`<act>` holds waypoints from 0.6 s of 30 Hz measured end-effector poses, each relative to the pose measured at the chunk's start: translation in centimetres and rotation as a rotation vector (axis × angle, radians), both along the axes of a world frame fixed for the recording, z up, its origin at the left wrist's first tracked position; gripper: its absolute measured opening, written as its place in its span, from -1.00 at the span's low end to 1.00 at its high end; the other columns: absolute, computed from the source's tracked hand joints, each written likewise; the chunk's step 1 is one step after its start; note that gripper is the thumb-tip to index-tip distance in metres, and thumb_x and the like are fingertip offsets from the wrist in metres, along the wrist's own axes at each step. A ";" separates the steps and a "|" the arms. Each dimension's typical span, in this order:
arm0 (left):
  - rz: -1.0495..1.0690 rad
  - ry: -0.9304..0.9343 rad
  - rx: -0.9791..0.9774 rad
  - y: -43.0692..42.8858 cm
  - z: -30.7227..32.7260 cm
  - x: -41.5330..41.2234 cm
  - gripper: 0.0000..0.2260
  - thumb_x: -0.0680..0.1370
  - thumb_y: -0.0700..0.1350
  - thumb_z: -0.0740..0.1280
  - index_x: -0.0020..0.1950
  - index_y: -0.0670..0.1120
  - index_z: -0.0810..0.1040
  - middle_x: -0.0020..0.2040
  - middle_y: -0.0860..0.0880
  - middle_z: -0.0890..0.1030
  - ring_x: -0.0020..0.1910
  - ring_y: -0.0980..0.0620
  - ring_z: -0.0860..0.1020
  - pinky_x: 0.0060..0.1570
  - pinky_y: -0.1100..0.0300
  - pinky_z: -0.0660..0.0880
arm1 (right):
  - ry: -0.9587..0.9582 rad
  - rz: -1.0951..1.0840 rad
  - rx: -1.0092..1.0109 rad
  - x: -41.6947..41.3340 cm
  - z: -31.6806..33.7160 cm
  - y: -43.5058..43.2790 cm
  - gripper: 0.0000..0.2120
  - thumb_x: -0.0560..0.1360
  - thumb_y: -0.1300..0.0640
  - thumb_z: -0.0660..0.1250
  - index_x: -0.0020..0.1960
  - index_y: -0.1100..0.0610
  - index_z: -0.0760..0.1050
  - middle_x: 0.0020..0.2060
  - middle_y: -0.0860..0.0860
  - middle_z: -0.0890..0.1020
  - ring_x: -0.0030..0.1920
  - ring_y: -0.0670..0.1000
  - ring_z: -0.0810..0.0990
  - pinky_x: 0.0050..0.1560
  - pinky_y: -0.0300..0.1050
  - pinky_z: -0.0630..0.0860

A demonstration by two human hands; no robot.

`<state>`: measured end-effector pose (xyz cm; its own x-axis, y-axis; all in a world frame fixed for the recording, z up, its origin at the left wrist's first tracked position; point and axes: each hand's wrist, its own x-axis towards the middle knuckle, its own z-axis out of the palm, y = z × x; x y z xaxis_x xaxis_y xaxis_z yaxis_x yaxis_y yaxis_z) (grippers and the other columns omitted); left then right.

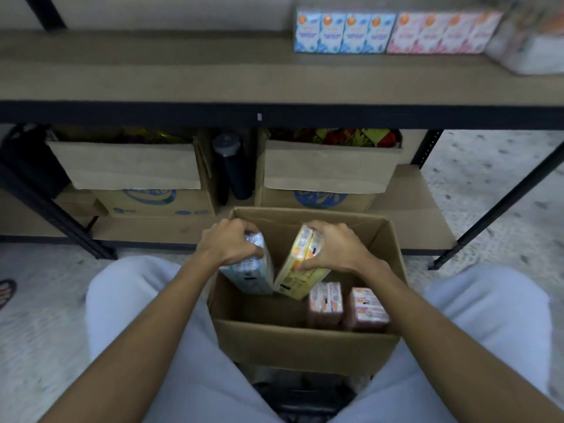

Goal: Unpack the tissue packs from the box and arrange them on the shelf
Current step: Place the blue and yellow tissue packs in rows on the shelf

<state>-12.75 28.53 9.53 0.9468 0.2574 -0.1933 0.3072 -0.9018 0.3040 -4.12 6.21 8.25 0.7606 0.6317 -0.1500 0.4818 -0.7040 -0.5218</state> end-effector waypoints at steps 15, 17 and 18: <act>-0.049 -0.295 0.039 -0.7 21.6 4.1 -0.56 0.24 0.32 0.33 0.01 0.14 0.64 -0.07 0.07 0.65 -0.07 -0.01 0.56 -0.04 0.05 0.49 | -0.249 -0.083 0.322 3.2 19.6 -3.5 -0.28 0.18 -0.17 0.60 0.28 0.01 0.52 -0.09 -0.22 0.57 0.04 -0.13 0.55 -0.03 -0.28 0.44; -0.033 -0.377 0.038 -0.8 24.8 4.2 -0.62 0.22 0.33 0.31 -0.12 0.14 0.62 -0.10 0.06 0.64 -0.09 -0.03 0.56 0.02 0.02 0.51 | -0.269 -0.100 0.391 3.7 22.1 -4.4 -0.30 0.20 -0.13 0.60 0.28 0.04 0.52 -0.02 -0.16 0.58 0.07 -0.12 0.55 -0.06 -0.36 0.42; -0.028 -0.413 0.026 -0.7 26.3 4.3 -0.64 0.22 0.32 0.31 -0.15 0.14 0.61 -0.11 0.05 0.65 -0.11 -0.04 0.56 0.01 0.01 0.52 | -0.280 -0.109 0.433 4.1 23.3 -4.8 -0.31 0.21 -0.13 0.60 0.27 0.05 0.52 0.01 -0.14 0.58 0.09 -0.11 0.55 -0.04 -0.36 0.43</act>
